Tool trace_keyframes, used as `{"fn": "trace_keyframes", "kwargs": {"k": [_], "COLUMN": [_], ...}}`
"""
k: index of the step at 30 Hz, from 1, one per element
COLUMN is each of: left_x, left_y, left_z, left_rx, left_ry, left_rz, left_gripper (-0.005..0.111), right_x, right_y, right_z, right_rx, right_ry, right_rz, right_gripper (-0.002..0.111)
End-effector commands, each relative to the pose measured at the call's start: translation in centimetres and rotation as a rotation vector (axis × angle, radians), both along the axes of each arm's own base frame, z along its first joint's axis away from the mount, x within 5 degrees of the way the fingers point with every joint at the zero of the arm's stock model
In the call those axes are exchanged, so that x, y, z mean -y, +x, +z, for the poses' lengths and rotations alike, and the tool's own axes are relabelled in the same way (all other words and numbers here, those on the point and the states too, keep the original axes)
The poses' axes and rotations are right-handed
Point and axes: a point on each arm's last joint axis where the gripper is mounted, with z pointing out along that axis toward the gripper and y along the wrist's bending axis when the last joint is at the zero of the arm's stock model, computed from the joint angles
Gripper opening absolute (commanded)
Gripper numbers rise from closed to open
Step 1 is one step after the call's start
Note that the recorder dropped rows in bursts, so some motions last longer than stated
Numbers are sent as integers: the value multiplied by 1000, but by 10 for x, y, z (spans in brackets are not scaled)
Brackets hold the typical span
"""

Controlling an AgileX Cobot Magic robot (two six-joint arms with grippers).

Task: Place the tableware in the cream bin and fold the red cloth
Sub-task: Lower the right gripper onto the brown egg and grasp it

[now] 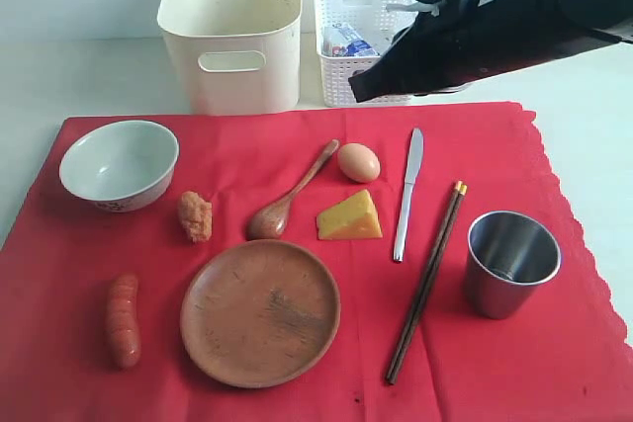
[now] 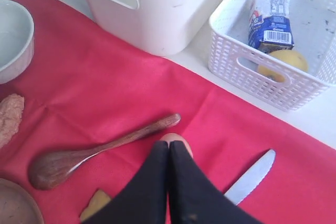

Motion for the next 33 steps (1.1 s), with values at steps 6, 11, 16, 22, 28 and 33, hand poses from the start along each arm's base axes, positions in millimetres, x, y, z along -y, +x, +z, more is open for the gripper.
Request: {"fn": "trace_keyframes", "kwargs": {"k": [6,11,16,22,28,33], "left_x": [0,0,0,0,0,0], "left_y": [0,0,0,0,0,0], "left_z": [1,1,1,1,1,1], "left_rx": [14,14,14,14,14,14], "left_ry": [-10,-10,-10,-10,-10,-10], "left_rz": [4,4,4,4,4,4], "left_gripper": [1,1,1,1,1,1], "right_x": [0,1,1,-3,-10,-13], "right_y": [-4,-15,-16,0,16,23], "right_z": [-3,-10,-12,-23,-49,-70], "right_rx": [-37,-154,-185,-95,-14,-34], "right_ry": [-11,-69,-61,-52,-137,-162], "right_rz": [19,91,75,27,83,71], "right_gripper": [0,0,2,29,53,70]}}
